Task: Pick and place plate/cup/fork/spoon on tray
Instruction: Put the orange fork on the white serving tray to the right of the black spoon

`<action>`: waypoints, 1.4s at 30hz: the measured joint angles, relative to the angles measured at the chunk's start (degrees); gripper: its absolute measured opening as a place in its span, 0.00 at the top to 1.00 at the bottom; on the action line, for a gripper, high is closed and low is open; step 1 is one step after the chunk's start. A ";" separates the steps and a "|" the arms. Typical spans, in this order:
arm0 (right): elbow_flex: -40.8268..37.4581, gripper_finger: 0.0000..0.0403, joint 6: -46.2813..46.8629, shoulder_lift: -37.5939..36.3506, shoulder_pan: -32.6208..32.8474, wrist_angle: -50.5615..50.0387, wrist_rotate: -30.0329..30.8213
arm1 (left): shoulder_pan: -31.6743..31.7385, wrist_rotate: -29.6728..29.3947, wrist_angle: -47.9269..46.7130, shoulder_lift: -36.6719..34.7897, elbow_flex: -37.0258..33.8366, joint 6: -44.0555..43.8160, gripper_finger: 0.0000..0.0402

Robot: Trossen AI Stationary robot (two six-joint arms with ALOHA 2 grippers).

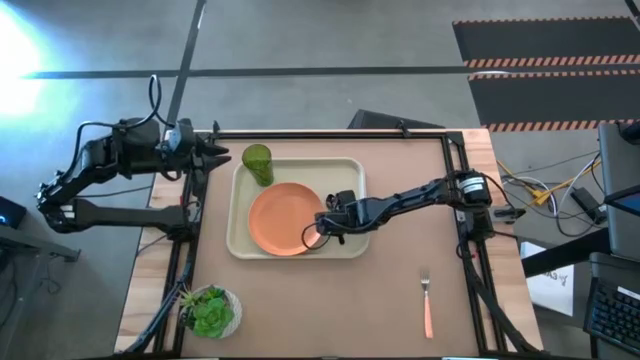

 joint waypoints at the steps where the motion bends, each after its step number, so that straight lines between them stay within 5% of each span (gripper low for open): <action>1: 0.12 0.93 -0.30 -0.60 0.00 -1.14 0.62 | 0.01 0.00 0.01 0.00 0.00 0.00 0.80; 10: 1.30 0.93 -2.04 -9.43 1.14 -15.47 -0.31 | 0.00 0.00 -0.01 -0.02 0.00 0.02 0.80; 16: 1.30 0.92 -10.34 -13.27 5.28 -15.53 -9.29 | 0.01 0.00 0.02 -0.02 0.00 0.04 0.80; 22: 1.30 0.88 -8.19 -13.60 9.51 -21.00 -23.13 | 0.02 0.00 0.13 -0.02 0.00 0.04 0.80; 32: 1.25 0.72 8.54 -13.23 19.28 -32.83 -34.29 | 0.02 0.00 0.40 0.09 0.00 0.02 0.80; 42: 1.17 0.64 31.97 -13.28 30.95 -34.78 -34.73 | 0.02 -0.02 0.40 0.13 0.00 0.00 0.80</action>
